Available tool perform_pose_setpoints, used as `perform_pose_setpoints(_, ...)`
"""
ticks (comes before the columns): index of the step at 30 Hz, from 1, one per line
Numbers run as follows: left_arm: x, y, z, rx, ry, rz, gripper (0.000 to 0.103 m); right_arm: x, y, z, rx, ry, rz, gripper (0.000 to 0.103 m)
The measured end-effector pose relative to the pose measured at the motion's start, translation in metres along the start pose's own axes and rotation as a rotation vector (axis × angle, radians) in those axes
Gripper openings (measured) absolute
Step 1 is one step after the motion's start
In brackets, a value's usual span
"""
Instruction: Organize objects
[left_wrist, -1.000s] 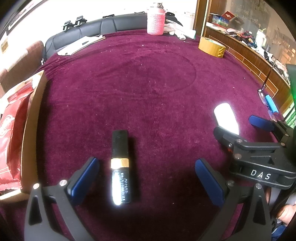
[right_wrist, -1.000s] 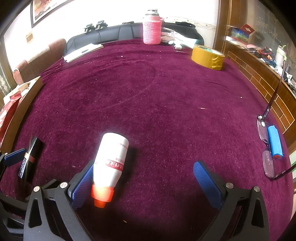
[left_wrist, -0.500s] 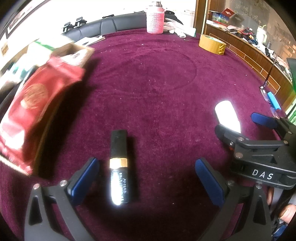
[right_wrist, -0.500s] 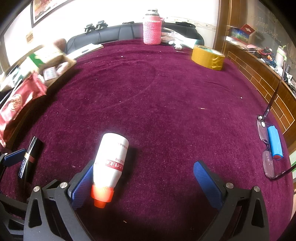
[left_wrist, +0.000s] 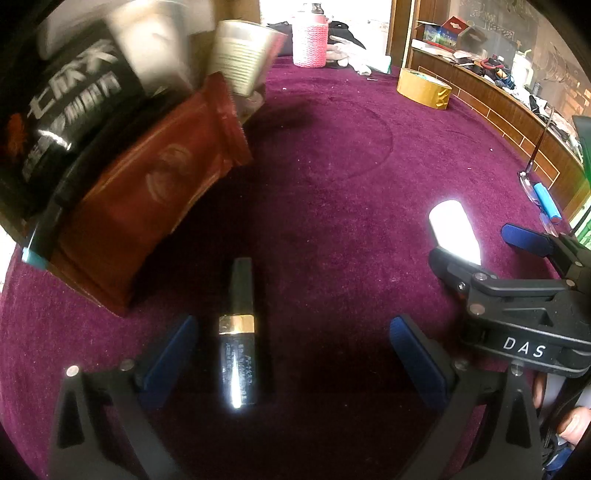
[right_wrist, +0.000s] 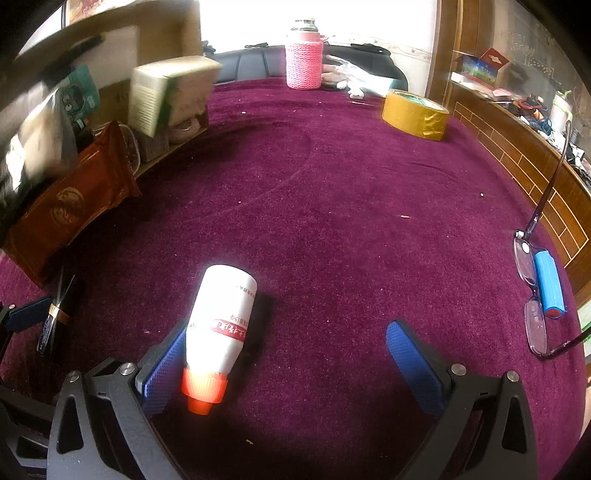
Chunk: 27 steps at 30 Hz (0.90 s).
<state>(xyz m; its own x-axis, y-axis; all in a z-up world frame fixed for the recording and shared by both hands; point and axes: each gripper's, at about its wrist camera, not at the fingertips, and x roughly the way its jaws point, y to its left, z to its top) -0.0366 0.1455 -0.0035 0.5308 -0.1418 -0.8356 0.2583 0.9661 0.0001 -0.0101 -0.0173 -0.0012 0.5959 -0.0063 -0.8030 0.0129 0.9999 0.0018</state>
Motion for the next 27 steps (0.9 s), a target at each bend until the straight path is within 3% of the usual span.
perform_pose_setpoints(27, 0.001, 0.0041, 0.0005, 0.001, -0.002, -0.001, 0.103, 0.0012, 0.001, 0.0018, 0.001, -0.001, 0.001, 0.103)
